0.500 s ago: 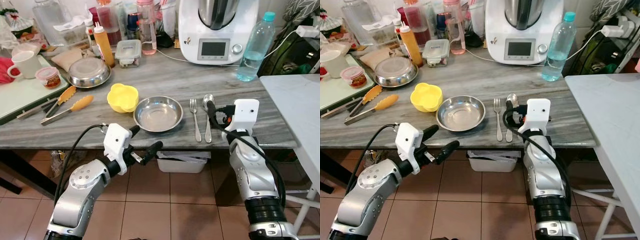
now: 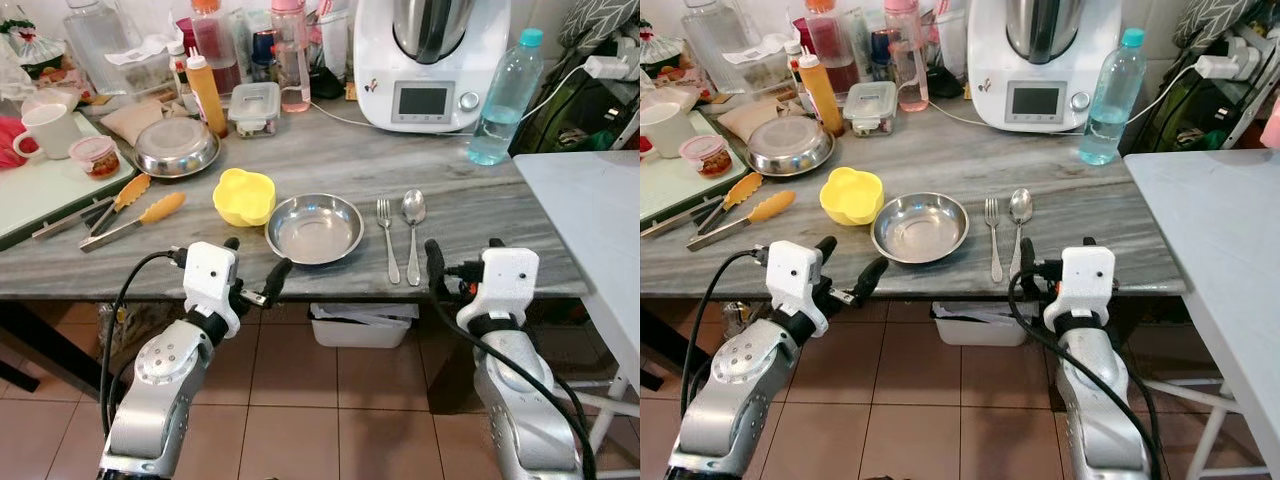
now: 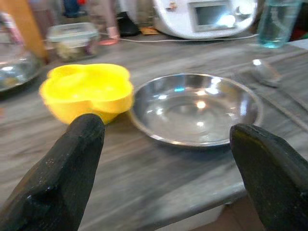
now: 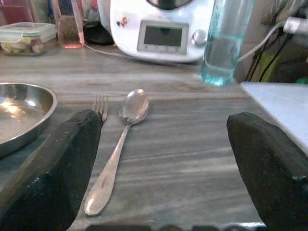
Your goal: Setting the table
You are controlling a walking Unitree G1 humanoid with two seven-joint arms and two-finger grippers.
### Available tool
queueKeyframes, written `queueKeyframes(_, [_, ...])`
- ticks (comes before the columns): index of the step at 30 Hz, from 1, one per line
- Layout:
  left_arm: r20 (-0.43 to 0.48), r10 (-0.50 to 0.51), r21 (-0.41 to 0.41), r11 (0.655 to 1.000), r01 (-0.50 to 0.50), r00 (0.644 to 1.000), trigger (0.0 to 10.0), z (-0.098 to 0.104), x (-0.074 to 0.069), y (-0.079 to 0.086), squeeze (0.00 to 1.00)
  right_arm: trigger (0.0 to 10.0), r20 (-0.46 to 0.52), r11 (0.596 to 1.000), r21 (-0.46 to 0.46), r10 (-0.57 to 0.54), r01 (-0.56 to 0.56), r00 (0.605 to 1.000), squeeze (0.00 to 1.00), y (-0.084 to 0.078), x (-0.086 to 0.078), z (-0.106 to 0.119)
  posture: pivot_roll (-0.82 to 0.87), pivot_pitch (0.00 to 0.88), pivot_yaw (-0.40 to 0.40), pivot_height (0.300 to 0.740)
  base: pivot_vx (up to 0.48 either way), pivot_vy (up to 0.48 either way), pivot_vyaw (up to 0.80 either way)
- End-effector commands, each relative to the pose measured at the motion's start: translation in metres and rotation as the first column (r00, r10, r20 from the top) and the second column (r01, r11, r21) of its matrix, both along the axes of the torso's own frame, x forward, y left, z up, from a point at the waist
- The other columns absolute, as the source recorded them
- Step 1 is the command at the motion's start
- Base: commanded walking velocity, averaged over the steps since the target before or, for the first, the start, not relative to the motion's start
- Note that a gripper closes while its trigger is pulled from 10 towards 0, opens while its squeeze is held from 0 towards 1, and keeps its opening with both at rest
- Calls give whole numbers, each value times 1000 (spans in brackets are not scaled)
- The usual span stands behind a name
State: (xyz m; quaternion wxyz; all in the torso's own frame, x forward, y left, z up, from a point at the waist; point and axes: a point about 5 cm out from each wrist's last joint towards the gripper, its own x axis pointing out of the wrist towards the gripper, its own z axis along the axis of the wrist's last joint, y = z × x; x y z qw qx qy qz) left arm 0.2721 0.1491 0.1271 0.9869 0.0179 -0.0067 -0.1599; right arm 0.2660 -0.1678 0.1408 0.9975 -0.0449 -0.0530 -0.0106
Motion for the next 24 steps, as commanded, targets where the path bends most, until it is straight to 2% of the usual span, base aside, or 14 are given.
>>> queueKeyframes(1, [8,54,13,998,-54,999,10000,0,-2,7,0,10000,25,999,-34,18,-17,1000,1000,4,-3,7,8,39,40,740,0,0,0])
queueKeyframes(3, [26,100,23,995,-100,995,10000,1,-2,8,0,10000,35,994,-105,9,-5,999,1000,1,-7,9,11,41,39,740,0,0,0])
queueKeyframes(6, [41,116,25,993,-118,992,10000,3,2,5,0,10000,14,996,-92,-11,13,1000,1000,-2,-7,8,8,42,40,740,0,0,0])
queueKeyframes(7, [46,125,25,992,-126,991,10000,4,3,5,0,10000,0,996,-83,-17,17,1000,443,-3,-7,7,7,41,41,740,0,0,-756])
queueKeyframes(8, [49,130,27,991,-132,990,10000,4,4,5,0,10000,-4,996,-85,-17,17,1000,443,-3,-6,8,7,41,41,740,0,0,-756])
queueKeyframes(9, [53,144,34,989,-146,988,10000,3,4,6,0,10000,0,995,-95,-13,13,1000,0,-2,-5,9,6,43,42,740,0,0,-781])
queueKeyframes(12, [51,193,63,979,-196,980,10000,-3,4,11,0,10000,7,995,-102,-4,5,1000,0,0,-3,12,5,44,42,740,0,0,-777])
queueKeyframes(17, [41,238,66,968,-241,970,10000,-9,2,15,0,10000,8,996,-88,-3,4,1000,0,1,-3,13,4,45,39,740,0,0,-611])
queueKeyframes(20, [47,257,64,964,-260,965,10000,-10,0,16,0,10000,1,996,-89,9,-9,1000,0,2,-2,12,7,45,33,740,0,0,0])
queueKeyframes(24, [67,313,64,946,-317,947,10000,-11,-8,25,0,10000,-5,996,-89,23,-24,1000,0,4,-1,11,10,44,23,740,0,0,0])
